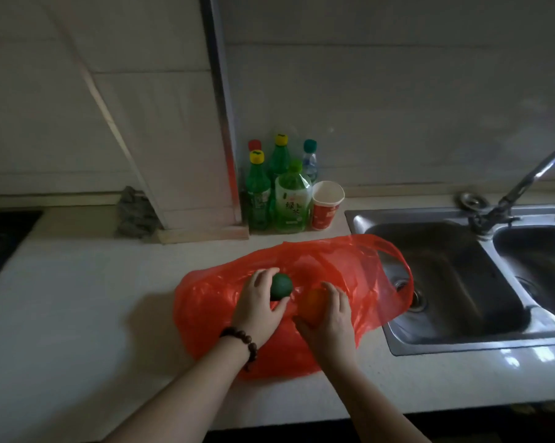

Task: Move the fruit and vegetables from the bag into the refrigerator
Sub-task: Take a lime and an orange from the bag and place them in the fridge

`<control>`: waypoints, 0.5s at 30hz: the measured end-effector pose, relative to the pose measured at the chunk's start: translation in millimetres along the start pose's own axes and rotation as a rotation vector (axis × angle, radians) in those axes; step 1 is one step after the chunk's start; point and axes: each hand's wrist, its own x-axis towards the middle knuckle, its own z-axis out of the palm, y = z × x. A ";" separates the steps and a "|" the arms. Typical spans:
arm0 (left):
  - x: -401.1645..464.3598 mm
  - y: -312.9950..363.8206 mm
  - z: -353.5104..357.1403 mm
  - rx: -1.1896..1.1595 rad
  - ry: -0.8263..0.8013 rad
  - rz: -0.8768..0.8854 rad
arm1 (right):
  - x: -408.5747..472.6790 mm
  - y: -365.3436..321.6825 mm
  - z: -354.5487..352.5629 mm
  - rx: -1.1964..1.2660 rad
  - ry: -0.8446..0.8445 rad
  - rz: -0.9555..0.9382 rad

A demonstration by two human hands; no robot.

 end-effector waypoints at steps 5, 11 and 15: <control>-2.7 -2.1 -46.2 -0.001 0.172 0.036 | 6.2 -49.6 -5.2 0.057 0.012 -0.120; -32.3 -35.5 -128.7 0.045 0.358 0.009 | -11.3 -122.7 18.5 0.094 -0.025 -0.221; -84.9 -77.2 -196.0 0.083 0.480 -0.054 | -51.0 -184.0 63.1 0.121 -0.129 -0.319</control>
